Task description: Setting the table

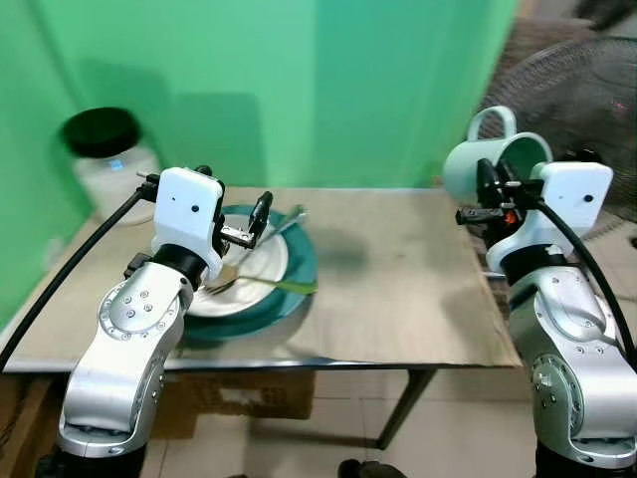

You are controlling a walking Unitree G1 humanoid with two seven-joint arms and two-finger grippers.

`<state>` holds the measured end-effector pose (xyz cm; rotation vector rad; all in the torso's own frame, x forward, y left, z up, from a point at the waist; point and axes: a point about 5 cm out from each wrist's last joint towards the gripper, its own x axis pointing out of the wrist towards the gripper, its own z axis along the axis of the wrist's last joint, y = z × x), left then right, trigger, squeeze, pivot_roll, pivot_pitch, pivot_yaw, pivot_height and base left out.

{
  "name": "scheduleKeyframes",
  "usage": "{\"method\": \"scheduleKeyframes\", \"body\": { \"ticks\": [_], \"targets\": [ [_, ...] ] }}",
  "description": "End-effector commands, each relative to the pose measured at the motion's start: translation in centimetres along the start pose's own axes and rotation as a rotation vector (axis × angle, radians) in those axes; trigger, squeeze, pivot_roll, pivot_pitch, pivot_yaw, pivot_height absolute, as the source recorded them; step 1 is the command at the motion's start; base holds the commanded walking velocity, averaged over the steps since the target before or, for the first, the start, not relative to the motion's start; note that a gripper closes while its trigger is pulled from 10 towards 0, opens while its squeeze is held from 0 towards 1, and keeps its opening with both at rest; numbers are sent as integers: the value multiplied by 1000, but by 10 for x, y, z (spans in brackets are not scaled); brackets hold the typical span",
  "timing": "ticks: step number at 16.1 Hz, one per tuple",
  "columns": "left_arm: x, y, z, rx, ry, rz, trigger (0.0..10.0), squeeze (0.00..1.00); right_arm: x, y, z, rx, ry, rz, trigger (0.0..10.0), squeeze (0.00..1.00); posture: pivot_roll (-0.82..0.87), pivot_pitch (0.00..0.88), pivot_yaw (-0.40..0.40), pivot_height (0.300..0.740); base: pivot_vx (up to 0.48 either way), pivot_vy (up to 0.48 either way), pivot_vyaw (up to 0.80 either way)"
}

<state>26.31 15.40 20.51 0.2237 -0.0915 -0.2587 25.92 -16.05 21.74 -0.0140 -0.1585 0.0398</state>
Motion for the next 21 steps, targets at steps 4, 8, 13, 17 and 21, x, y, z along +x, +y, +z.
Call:
{"method": "scheduleKeyframes", "body": {
  "ticks": [4, 8, 13, 17, 21],
  "targets": [
    [4, 2, 9, -15, -52, 13, 10000, 0, 3, 3, 5, 23, -15, 19, 10000, 0, 111, 0, -16, 740, 0, 0, -800],
    [5, 0, 13, -18, -70, 8, 10000, 0, 4, 1, 6, 25, -20, 13, 10000, 0, 111, 0, -16, 740, 0, 0, -800],
    [4, 2, 12, 7, -66, 15, 10000, 0, 4, 2, 3, 34, -11, 12, 10000, 0, 114, 0, -16, 740, 0, 0, -800],
    [4, 5, 14, 13, -89, 21, 10000, 0, 4, 3, 3, 41, -10, 7, 10000, 0, 115, 0, -13, 740, 0, 0, -800],
    [4, 6, 16, 10, -102, 26, 10000, 0, 3, 4, 2, 50, -8, 8, 10000, 0, 116, 0, -12, 740, 0, 0, -800]
  ]
}}
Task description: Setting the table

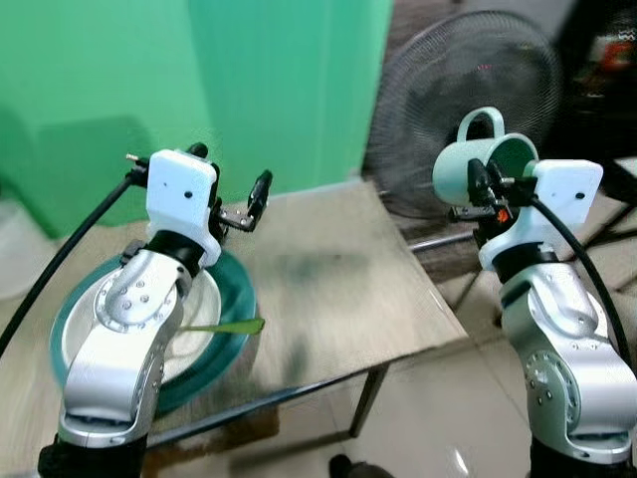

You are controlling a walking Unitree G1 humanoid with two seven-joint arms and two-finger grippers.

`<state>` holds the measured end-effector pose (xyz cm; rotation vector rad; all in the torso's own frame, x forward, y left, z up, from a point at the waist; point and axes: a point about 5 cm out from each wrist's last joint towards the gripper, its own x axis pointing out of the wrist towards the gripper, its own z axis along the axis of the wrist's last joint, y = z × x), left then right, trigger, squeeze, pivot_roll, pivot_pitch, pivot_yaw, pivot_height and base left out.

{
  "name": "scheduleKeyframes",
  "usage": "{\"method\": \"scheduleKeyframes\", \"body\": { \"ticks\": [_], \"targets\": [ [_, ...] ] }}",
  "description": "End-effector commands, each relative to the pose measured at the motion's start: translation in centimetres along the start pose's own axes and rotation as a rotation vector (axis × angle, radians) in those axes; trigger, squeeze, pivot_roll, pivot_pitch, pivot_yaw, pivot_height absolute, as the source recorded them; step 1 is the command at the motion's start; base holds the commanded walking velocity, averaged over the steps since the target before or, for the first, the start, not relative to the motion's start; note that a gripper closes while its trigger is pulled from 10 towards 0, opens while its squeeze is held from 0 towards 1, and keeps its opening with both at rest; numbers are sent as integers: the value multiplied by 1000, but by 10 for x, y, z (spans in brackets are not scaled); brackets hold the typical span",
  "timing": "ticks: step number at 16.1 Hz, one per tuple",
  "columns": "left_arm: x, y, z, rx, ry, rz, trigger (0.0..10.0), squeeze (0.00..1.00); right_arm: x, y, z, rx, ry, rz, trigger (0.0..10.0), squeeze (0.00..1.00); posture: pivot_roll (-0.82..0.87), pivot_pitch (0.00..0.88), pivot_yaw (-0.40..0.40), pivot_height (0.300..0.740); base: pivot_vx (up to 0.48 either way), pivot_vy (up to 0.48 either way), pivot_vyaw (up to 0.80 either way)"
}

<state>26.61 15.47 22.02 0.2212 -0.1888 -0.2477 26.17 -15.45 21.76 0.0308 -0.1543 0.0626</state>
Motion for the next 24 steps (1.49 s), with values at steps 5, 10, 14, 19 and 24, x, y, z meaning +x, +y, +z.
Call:
{"method": "scheduleKeyframes", "body": {
  "ticks": [5, 10, 14, 19, 24],
  "targets": [
    [1, 1, 2, -12, -15, 7, 10000, 0, 0, -1, 2, 8, -9, -5, 10000, 0, 120, 0, -17, 740, 0, 0, -800],
    [2, 2, 7, -32, -44, 12, 10000, 0, 0, -1, 2, 12, -13, -5, 10000, 0, 121, 0, -18, 740, 0, 0, -800],
    [5, -1, 11, -68, -64, -5, 10000, 0, -3, -4, -1, 8, 11, -39, 10000, 0, 111, 0, -11, 740, 0, 0, -800],
    [6, -6, 2, -54, -23, -12, 10000, 0, -10, -12, -20, -89, 150, -67, 10000, 0, 97, 0, -6, 740, 0, 0, -800],
    [3, -7, -17, -11, 42, -28, 10000, 0, -21, -8, -52, -227, 325, 2, 10000, 0, 89, 0, -5, 740, 0, 0, -795]
  ]
}}
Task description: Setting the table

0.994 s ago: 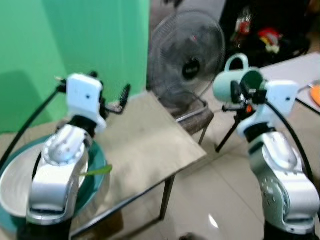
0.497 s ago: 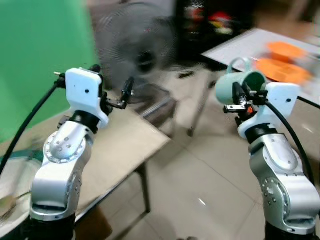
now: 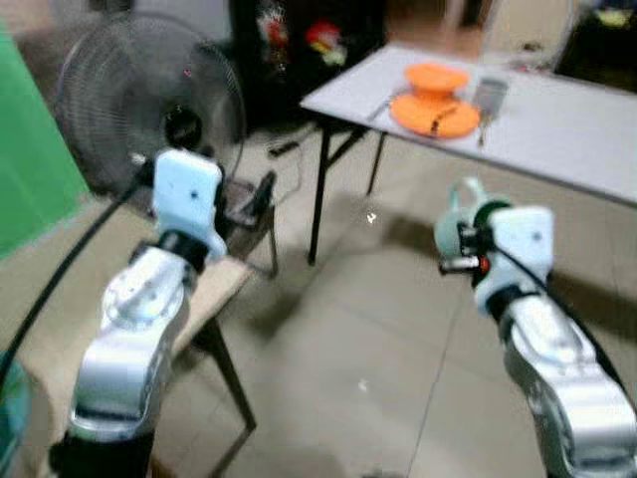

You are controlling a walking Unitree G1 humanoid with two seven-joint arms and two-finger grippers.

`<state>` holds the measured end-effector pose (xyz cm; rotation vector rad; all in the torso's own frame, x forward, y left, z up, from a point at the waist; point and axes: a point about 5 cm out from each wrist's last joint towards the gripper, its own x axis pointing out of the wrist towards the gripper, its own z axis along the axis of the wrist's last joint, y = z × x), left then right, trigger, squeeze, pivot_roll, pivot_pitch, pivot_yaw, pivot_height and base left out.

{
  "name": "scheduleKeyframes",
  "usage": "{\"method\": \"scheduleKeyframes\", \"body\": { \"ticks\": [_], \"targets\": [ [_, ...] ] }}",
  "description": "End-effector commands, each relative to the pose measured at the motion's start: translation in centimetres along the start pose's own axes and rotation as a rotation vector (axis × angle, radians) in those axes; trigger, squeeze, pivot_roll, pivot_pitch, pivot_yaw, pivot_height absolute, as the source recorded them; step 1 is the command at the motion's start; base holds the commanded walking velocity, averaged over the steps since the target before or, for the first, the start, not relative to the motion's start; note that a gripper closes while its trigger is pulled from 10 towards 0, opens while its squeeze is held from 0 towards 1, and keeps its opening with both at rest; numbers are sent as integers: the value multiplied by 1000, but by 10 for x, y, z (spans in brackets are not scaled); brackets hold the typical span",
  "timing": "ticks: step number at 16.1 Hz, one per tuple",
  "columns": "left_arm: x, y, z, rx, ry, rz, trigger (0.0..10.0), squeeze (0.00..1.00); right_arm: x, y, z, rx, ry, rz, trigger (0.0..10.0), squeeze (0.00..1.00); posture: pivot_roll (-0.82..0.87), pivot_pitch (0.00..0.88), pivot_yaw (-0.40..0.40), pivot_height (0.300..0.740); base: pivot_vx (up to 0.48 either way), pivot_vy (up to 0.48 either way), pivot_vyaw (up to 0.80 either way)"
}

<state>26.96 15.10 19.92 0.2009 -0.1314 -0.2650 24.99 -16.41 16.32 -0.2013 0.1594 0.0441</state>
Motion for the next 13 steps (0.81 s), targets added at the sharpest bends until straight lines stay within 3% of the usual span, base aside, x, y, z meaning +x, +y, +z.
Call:
{"method": "scheduleKeyframes", "body": {
  "ticks": [1, 4, 9, 13],
  "targets": [
    [1, 1, 0, 18, 4, -14, 10000, 0, -1, 4, -5, -20, 24, 17, 10000, 0, 87, 0, -4, 740, 0, 0, -781],
    [-4, -1, -20, 30, 74, -31, 10000, 0, -3, 5, -19, -29, 79, 25, 10000, 0, 85, 0, -7, 740, 0, 0, -781],
    [-9, -2, -34, -9, 108, -49, 10000, 0, -4, 7, -19, -48, 51, 31, 10000, 0, 85, 0, -10, 740, 160, 0, 0],
    [-7, -5, -39, 23, 129, -95, 10000, 0, -3, 9, -13, 1, 13, 34, 10000, 0, 73, 0, -6, 740, 317, 0, -117]
  ]
}}
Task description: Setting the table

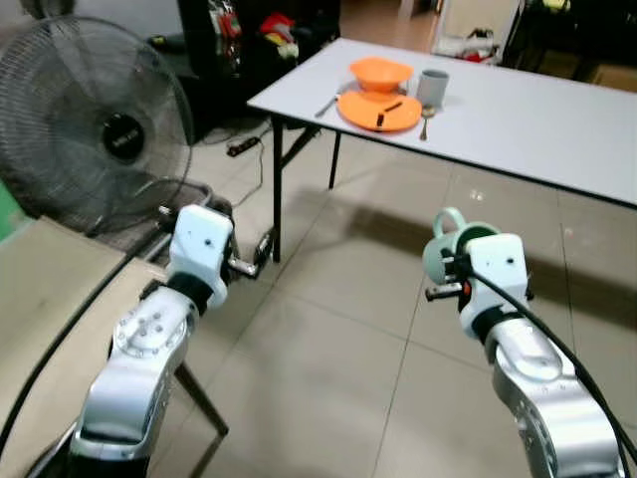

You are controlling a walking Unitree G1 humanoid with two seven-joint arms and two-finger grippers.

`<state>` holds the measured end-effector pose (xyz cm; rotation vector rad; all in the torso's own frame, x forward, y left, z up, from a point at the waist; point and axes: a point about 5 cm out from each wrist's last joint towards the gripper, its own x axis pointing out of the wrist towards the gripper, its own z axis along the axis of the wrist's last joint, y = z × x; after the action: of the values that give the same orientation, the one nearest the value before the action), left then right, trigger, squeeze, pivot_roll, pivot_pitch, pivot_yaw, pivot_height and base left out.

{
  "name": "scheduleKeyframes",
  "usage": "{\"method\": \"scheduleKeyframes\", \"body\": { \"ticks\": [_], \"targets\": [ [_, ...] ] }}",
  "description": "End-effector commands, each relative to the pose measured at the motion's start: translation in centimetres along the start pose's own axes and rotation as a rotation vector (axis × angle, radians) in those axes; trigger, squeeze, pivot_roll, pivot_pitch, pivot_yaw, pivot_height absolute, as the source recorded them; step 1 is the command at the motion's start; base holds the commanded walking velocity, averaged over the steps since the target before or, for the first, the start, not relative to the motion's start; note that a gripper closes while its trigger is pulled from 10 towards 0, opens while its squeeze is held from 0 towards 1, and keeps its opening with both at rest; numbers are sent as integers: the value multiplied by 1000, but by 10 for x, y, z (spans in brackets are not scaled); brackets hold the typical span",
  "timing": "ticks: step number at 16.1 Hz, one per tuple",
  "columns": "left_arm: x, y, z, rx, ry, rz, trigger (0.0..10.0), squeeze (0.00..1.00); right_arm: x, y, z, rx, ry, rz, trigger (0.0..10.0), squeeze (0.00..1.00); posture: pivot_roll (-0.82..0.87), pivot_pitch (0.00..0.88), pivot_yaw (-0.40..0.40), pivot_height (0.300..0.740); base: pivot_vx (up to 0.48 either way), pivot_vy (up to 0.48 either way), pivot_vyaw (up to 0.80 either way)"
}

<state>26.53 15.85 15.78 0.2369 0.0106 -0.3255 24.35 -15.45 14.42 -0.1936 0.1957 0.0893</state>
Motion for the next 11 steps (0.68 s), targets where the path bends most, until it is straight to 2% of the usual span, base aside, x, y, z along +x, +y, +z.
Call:
{"method": "scheduleKeyframes", "body": {
  "ticks": [1, 5, 10, 11],
  "targets": [
    [4, -4, 3, 12, -10, -29, 10000, 0, 0, -6, 4, -7, -17, -18, 10000, 0, 70, 0, -4, 740, 322, 0, -800],
    [3, -5, 7, -2, -34, -52, 10000, 0, 0, -11, 5, -14, -20, -46, 10000, 0, 56, 0, 1, 740, 322, 0, -800],
    [2, -8, 6, -10, -37, -70, 10000, 0, -2, -16, 7, -16, -28, -71, 10000, 0, 32, 0, 18, 740, 323, 0, -81],
    [4, -7, 6, -10, -37, -70, 10000, 0, -2, -17, 8, -16, -29, -76, 10000, 0, 29, 0, 20, 740, 322, 0, -550]
  ]
}}
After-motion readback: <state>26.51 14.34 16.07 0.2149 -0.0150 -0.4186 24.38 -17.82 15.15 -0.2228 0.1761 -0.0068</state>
